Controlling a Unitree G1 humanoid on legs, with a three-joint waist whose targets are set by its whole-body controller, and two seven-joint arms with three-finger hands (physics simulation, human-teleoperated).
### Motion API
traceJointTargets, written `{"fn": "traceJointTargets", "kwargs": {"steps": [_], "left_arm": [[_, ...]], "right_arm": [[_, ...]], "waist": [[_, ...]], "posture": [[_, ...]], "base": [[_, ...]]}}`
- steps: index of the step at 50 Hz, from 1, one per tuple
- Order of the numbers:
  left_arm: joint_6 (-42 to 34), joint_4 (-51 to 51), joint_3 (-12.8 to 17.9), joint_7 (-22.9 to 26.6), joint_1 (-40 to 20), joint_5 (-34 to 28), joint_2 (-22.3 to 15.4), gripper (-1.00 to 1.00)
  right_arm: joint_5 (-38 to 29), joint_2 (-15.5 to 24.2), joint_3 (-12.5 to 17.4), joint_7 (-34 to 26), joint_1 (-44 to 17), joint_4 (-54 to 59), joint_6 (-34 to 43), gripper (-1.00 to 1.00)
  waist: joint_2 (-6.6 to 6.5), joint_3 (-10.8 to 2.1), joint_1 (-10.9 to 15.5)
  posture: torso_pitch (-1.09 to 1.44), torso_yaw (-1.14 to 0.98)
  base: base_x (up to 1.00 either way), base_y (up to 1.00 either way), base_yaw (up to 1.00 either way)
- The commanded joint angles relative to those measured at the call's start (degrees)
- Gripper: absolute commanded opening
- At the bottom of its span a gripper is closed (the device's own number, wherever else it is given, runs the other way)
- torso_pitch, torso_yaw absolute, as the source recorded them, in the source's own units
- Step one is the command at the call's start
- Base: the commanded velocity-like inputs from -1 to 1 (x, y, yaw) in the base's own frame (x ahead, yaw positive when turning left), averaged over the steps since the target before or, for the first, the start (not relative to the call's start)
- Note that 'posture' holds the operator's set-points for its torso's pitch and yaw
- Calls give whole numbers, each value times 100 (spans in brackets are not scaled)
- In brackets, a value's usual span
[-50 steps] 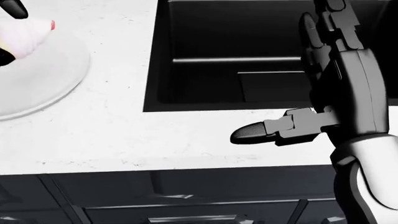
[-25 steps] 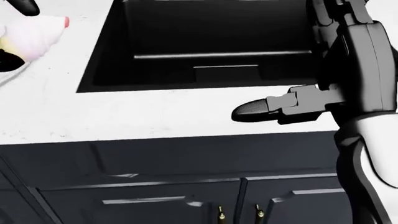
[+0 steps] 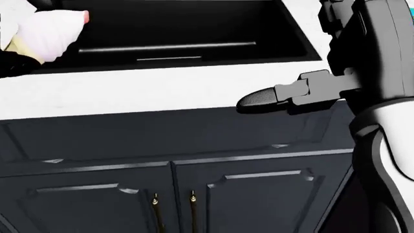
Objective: Move the dessert items from the plate to the tray.
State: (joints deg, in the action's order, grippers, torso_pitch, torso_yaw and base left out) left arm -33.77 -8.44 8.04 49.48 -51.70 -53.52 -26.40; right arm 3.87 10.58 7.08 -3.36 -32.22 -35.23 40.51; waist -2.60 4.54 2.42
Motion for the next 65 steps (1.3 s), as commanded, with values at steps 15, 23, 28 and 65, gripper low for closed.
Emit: {"fn": "traceJointTargets", "kwargs": {"steps": [15,23,28,65], "left_arm": [[58,-246,75,-69,-75,-51,-42,-100],[48,-354,79,-7,-36,-65,-20,-100],[74,-322,76,-14,-63,-55,-28,-100],[96,-392,164,-11,-118,-44,-172,-100]], "right_arm": [[-29,41,21,21,-86,-178,-147,100],[-83,46,13,33,-99,-152,-140,100],[-96,34,3,2,-92,-136,-166,100],[-300,50,-48,-24,-51,-126,-194,100]], "waist": [[509,-231,-168],[70,-251,-219],[-85,-405,-202],[520,-224,-270]], "posture": [[0,0],[0,0],[0,0],[0,0]], "base": [[23,-74,0],[16,-73,0],[1,-64,0],[3,-31,0]]}}
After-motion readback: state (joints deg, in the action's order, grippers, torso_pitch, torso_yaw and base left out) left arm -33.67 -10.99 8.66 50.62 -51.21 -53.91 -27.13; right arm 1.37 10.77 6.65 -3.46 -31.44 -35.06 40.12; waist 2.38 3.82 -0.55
